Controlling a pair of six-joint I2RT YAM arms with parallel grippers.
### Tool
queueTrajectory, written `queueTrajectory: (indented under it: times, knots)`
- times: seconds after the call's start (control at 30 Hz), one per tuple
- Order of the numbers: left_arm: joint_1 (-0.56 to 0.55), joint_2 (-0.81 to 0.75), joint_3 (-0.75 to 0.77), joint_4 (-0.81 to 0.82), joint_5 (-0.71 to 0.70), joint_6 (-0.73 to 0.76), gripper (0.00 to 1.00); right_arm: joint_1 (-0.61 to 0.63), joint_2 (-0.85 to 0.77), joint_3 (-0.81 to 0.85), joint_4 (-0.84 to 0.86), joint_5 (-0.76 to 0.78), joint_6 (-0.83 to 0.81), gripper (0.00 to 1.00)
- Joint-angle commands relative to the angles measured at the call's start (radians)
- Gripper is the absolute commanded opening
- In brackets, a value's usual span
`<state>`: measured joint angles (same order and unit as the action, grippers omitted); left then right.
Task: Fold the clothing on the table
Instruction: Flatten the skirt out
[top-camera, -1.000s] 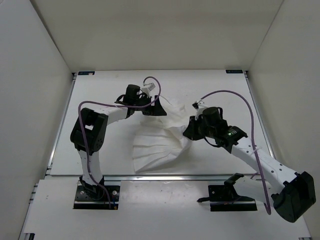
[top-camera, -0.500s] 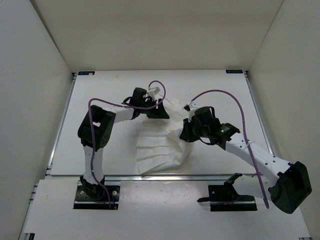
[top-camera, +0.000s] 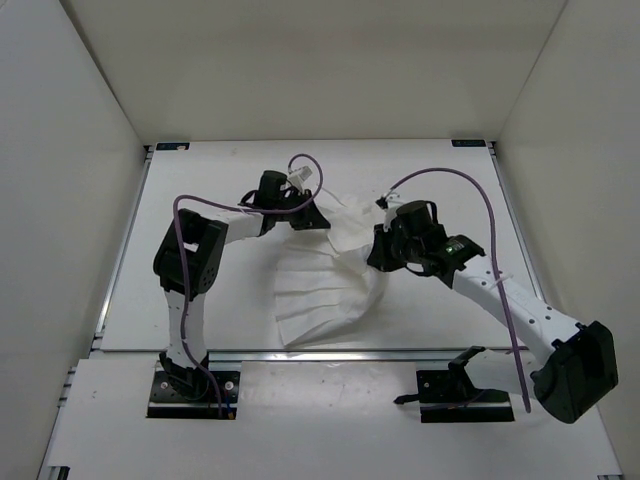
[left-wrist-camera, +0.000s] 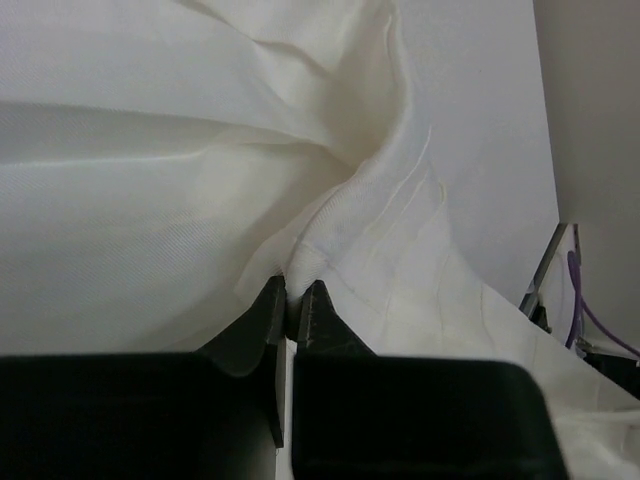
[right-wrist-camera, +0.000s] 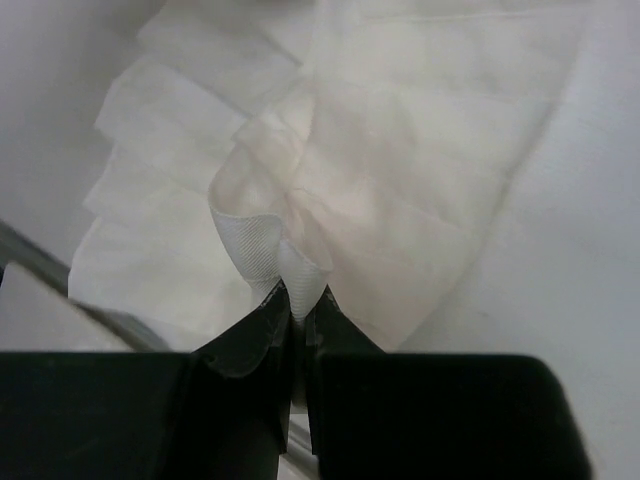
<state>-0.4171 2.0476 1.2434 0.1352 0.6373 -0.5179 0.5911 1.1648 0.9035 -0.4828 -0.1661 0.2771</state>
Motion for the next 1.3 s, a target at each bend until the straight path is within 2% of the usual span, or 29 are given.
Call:
queueTrajectory:
  times: [0.0, 0.1, 0.17, 0.27, 0.37, 0.5, 0.6, 0.7, 0.8, 0.87, 0.97, 1.03, 1.13, 1.27]
  knots:
    - [0.079, -0.124, 0.074, 0.035, -0.028, -0.039, 0.0, -0.115, 0.015, 0.115, 0.0, 0.085, -0.047, 0.0]
    - [0.15, -0.174, 0.199, -0.076, -0.047, -0.033, 0.0, -0.261, 0.082, 0.237, -0.03, 0.114, -0.111, 0.0]
    - [0.182, -0.214, 0.288, -0.173, -0.077, 0.007, 0.0, -0.3, 0.136, 0.342, -0.033, 0.15, -0.183, 0.0]
    - [0.186, -0.276, 0.425, -0.307, -0.143, 0.117, 0.0, -0.283, 0.26, 0.591, -0.027, 0.236, -0.32, 0.01]
    - [0.147, -0.334, 0.554, -0.423, -0.264, 0.221, 0.0, -0.254, 0.323, 0.782, -0.013, 0.286, -0.366, 0.0]
    - [0.135, -0.348, 0.74, -0.506, -0.349, 0.245, 0.0, -0.278, 0.378, 0.902, 0.013, 0.272, -0.386, 0.0]
    - [0.168, -0.433, 0.644, -0.5, -0.35, 0.206, 0.0, -0.243, 0.346, 0.876, 0.025, 0.316, -0.424, 0.0]
    - [0.163, -0.544, 0.452, -0.486, -0.37, 0.249, 0.0, -0.179, 0.21, 0.625, 0.085, 0.35, -0.429, 0.0]
    - [0.167, -0.645, 0.23, -0.485, -0.337, 0.242, 0.0, -0.2, 0.096, 0.4, 0.084, 0.285, -0.363, 0.0]
    - [0.158, -0.716, 0.052, -0.479, -0.347, 0.231, 0.0, -0.215, 0.04, 0.295, 0.066, 0.222, -0.34, 0.0]
    - [0.155, -0.831, -0.083, -0.511, -0.353, 0.213, 0.0, -0.198, -0.028, 0.186, -0.003, 0.18, -0.306, 0.0]
    - [0.136, -0.881, -0.119, -0.558, -0.363, 0.205, 0.0, -0.206, -0.074, 0.161, -0.025, 0.13, -0.28, 0.0]
    - [0.107, -0.96, -0.082, -0.623, -0.416, 0.199, 0.0, -0.199, -0.119, 0.179, -0.048, 0.067, -0.231, 0.0]
    - [0.119, -1.031, 0.0, -0.626, -0.467, 0.179, 0.0, -0.197, -0.108, 0.293, -0.083, 0.001, -0.237, 0.0]
